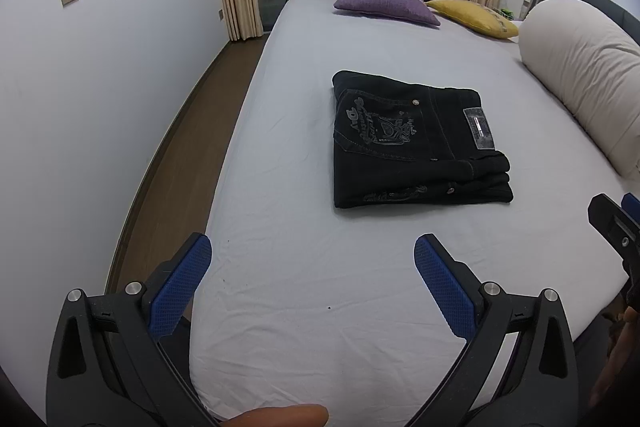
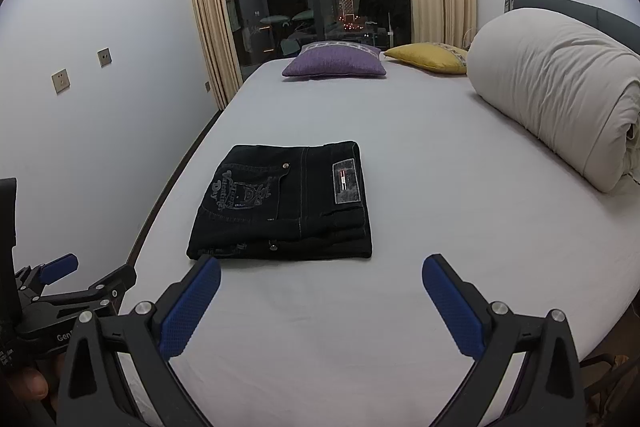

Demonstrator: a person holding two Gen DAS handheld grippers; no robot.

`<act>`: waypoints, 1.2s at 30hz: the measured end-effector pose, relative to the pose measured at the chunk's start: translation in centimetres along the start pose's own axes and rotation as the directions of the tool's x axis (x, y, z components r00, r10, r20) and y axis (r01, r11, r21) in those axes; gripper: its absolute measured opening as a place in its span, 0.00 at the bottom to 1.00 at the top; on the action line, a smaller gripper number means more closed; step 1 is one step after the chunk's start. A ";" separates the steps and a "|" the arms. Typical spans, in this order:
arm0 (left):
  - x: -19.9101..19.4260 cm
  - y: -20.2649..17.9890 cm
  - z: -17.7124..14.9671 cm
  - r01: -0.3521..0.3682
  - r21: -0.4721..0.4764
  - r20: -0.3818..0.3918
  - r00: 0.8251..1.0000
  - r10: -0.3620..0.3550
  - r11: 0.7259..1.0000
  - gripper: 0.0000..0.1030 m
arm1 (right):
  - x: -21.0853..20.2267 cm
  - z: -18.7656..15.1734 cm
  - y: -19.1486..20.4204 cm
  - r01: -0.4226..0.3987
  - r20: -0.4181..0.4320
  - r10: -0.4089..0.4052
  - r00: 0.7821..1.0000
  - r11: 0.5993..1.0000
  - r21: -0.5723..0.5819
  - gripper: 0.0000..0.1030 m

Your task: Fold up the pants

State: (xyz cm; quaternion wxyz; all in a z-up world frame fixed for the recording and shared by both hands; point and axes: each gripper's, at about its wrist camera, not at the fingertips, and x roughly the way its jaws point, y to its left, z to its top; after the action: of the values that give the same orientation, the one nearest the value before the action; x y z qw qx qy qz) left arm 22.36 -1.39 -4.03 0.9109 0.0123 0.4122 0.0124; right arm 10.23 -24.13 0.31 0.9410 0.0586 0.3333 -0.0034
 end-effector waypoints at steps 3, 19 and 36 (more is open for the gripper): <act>0.0 0.0 0.0 0.001 -0.001 0.000 1.000 -0.001 1.000 1.00 | 0.0 0.0 0.0 -0.001 0.000 0.001 1.000 1.000 0.000 1.00; 0.1 0.1 -0.2 0.002 -0.001 -0.002 1.000 -0.002 1.000 1.00 | 0.0 -0.1 0.1 -0.001 -0.002 0.001 1.000 1.000 0.000 1.00; 0.1 0.1 -0.2 0.007 0.001 -0.006 1.000 -0.007 1.000 1.00 | 0.1 -0.4 0.3 -0.007 -0.009 0.007 1.000 1.000 -0.005 1.00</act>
State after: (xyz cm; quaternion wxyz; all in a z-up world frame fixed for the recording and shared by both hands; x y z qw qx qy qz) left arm 22.28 -1.32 -4.20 0.9097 0.0115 0.4151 0.0091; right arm 10.06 -23.77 -0.06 0.9396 0.0574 0.3375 0.0011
